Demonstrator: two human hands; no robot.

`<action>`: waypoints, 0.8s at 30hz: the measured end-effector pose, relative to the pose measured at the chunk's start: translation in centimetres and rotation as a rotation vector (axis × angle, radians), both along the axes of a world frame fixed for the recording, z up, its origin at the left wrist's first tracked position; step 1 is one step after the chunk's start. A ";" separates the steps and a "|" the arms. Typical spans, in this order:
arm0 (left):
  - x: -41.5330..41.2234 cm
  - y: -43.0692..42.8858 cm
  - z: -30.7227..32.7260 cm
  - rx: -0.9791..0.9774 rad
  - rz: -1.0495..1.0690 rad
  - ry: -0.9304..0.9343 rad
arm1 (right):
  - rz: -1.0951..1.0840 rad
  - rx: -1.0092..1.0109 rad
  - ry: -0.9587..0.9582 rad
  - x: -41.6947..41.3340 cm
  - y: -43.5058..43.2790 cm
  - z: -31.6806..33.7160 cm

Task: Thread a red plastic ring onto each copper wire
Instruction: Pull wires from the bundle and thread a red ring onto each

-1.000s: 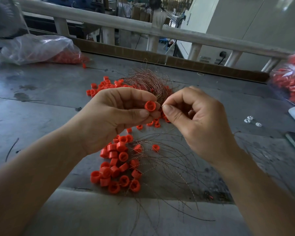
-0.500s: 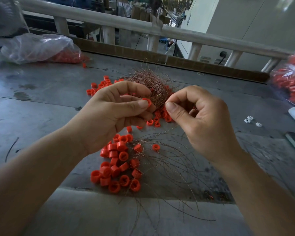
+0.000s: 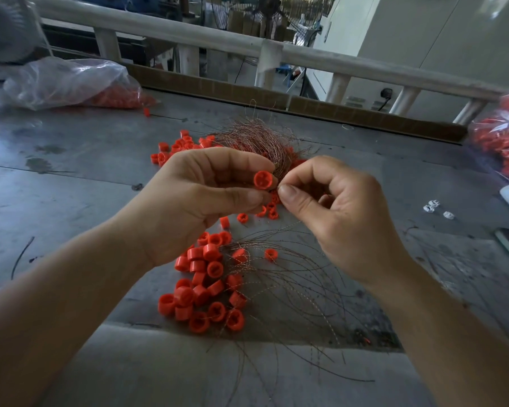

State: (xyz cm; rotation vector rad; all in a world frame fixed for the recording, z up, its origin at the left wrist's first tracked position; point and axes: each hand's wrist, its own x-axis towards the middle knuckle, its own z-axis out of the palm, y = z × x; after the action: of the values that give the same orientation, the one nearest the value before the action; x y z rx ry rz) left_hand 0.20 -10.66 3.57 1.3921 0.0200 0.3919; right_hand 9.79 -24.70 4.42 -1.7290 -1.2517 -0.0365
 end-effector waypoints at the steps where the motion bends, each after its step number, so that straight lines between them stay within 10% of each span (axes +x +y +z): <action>1: 0.0 0.0 0.0 -0.005 -0.005 -0.001 | 0.000 -0.002 0.002 0.0 0.0 0.0; 24: -0.3 0.2 0.2 -0.081 -0.021 0.001 | -0.057 -0.017 0.052 0.0 -0.2 0.5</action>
State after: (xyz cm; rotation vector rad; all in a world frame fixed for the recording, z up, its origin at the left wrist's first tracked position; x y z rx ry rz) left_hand -0.05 -10.41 3.79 1.3112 0.0219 0.3691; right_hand 9.77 -24.94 4.90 -1.7696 -1.1673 -0.0143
